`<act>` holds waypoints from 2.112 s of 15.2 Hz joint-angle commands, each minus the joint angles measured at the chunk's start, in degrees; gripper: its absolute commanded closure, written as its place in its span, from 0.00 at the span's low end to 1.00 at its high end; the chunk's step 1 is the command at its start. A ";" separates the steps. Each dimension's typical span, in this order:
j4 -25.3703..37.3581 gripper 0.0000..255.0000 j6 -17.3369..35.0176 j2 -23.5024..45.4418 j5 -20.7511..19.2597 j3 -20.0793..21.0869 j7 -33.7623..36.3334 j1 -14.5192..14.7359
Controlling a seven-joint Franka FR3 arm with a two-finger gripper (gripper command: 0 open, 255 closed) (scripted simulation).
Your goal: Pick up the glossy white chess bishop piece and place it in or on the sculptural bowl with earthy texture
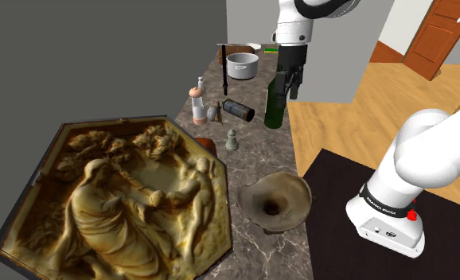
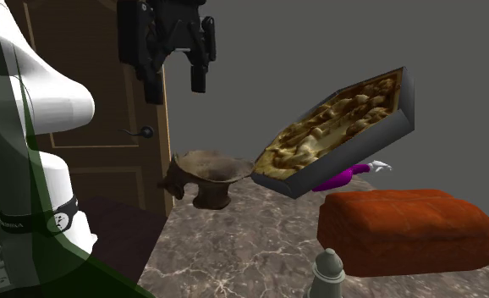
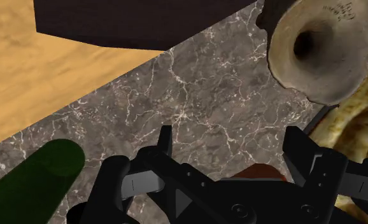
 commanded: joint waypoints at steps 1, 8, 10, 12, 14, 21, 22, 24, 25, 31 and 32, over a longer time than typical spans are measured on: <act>-0.20 0.00 3.81 3.21 0.84 0.50 1.50 -0.24; 3.57 0.00 15.20 17.36 3.16 1.71 6.26 -0.90; 5.30 0.00 17.99 21.58 3.69 1.87 7.52 -1.05; 7.31 0.00 20.55 25.84 4.19 1.94 8.75 -1.17; 9.58 0.00 22.86 30.11 4.66 1.94 9.93 -1.28; 17.22 0.00 28.79 42.77 6.06 1.64 13.07 -1.42; 16.90 0.00 29.50 43.15 6.17 1.71 13.01 -1.33; 16.31 0.00 30.91 43.94 6.38 1.86 12.89 -1.16; 16.03 0.00 31.61 44.35 6.49 1.94 12.83 -1.08; 15.37 0.00 33.41 45.46 6.78 2.14 12.66 -0.86; 15.37 0.00 33.41 45.46 6.78 2.14 12.66 -0.86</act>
